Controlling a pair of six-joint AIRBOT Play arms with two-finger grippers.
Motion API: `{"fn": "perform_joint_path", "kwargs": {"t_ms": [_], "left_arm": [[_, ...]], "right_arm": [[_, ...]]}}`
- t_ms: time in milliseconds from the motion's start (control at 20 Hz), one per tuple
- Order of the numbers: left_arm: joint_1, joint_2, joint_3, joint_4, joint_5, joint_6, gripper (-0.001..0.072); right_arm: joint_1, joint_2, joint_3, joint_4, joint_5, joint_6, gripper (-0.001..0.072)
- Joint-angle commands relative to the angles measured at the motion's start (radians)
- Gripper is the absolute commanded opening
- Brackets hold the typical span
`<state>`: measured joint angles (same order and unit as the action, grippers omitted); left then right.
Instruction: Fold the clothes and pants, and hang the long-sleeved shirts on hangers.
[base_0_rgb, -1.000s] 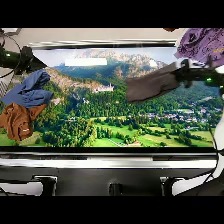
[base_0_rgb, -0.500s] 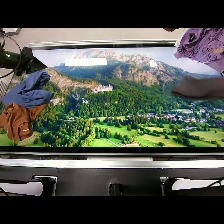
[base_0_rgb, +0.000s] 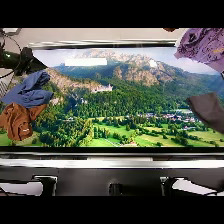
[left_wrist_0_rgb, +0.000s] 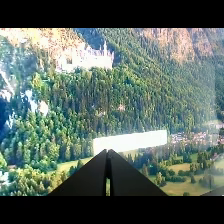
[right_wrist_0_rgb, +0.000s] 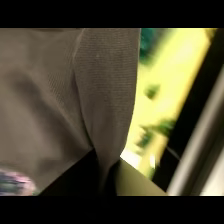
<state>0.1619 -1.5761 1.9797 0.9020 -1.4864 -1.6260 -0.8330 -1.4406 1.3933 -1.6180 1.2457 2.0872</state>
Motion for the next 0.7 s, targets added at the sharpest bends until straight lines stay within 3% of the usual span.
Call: {"fn": "perform_joint_path", "kwargs": {"t_ms": [0, 200, 650], "left_arm": [[0.001, -0.001, 0.0, 0.0, 0.0, -0.001, 0.0016], [0.001, -0.001, 0.0, 0.0, 0.0, -0.005, 0.0016], [0.0, -0.001, 0.0, 0.0, 0.0, -0.005, 0.0016]], "right_arm": [[-0.005, 0.1, -0.246, -0.09, -0.062, 0.05, 0.0035], [-0.005, 0.137, -0.37, -0.18, -0.039, 0.057, 0.0035], [-0.005, 0.138, -0.428, -0.253, 0.068, 0.083, 0.0035]]}}
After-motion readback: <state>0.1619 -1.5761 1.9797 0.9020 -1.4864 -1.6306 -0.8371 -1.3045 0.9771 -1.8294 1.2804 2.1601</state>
